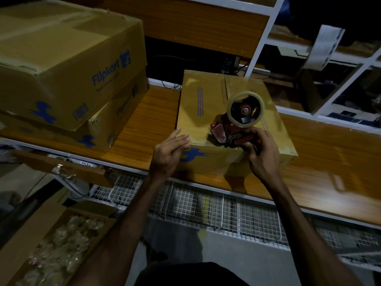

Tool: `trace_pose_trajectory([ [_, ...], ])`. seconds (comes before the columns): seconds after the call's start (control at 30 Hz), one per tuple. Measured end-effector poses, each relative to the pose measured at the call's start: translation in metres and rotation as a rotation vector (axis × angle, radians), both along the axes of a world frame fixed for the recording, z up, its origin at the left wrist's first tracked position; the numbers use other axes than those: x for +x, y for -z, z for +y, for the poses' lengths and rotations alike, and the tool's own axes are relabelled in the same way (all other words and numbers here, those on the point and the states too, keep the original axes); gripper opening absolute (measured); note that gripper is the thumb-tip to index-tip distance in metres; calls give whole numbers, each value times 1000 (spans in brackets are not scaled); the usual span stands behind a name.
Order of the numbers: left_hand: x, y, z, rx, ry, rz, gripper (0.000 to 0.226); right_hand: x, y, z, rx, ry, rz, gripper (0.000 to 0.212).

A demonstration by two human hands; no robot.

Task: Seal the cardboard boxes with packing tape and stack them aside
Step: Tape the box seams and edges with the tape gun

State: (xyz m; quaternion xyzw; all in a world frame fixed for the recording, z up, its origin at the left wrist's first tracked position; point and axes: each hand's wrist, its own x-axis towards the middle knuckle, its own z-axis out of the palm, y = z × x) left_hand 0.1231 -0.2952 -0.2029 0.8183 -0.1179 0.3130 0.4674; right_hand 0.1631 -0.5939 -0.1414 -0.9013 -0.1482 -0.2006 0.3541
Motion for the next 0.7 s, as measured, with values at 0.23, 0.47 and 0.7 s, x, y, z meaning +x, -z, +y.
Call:
trace_pose_trajectory([
  [0.23, -3, -5, -8, -26, -64, 36, 23, 13, 2, -126, 154, 41, 114, 27],
  [0.47, -7, -5, -11, 30, -104, 66, 27, 13, 16, -201, 257, 18, 112, 36],
  [0.7, -10, -13, -36, 469, -329, 14, 31, 15, 24, -201, 349, -7, 139, 41],
])
